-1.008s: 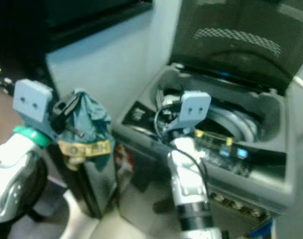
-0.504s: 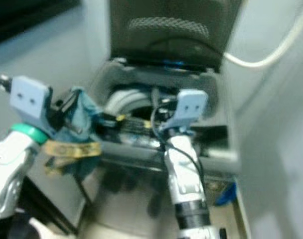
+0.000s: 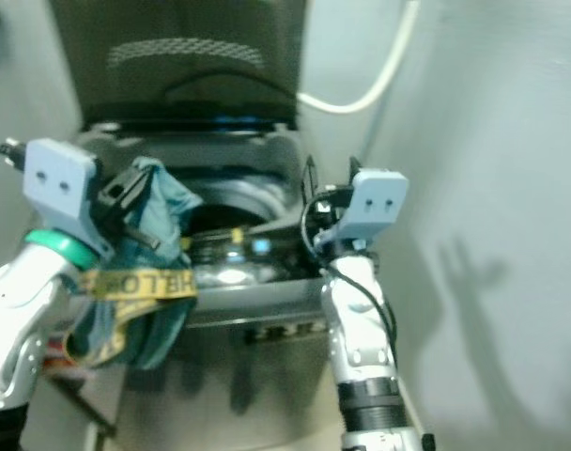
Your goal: Clothes washing
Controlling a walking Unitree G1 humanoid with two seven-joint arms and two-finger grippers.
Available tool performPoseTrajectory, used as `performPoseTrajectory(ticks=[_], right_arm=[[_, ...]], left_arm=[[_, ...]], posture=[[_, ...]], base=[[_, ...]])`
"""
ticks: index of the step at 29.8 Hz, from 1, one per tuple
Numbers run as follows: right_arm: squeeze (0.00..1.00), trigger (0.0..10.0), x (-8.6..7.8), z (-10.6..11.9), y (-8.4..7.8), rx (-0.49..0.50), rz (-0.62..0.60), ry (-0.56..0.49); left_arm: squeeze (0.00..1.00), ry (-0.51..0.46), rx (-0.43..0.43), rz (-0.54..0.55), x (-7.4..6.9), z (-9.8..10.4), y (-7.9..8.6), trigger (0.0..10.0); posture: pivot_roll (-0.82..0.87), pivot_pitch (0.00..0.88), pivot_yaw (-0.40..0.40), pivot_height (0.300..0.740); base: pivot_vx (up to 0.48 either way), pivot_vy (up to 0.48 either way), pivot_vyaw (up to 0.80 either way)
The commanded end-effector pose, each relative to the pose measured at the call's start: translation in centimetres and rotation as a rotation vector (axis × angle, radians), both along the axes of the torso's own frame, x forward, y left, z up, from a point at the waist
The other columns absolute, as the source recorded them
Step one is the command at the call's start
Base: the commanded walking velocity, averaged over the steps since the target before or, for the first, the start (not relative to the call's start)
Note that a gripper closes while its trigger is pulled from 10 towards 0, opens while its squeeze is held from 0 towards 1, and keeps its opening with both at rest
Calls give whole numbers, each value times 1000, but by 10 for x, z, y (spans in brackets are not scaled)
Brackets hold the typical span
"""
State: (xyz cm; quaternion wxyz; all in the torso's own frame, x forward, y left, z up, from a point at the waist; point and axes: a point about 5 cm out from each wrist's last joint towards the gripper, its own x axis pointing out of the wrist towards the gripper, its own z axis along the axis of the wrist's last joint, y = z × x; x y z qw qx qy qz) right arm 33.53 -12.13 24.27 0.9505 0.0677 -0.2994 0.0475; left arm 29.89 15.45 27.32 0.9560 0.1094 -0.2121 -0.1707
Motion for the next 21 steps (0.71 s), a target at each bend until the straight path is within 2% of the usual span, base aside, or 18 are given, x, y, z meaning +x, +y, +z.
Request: performPoseTrajectory(ticks=[1,13,21], right_arm=[[0,10000,0,-3,2,4,7,16],[0,10000,0,2,6,-1,22,-8],[0,10000,0,2,9,-8,38,-12]], left_arm=[[0,1,1,-3,0,1,1,10000],[0,-6,3,7,1,1,2,10000],[0,-1,-1,20,1,1,2,10000]], posture=[[74,21,57,731],[79,15,54,731],[89,18,49,731]], base=[[0,0,-775],[0,0,-769],[0,448,0]])
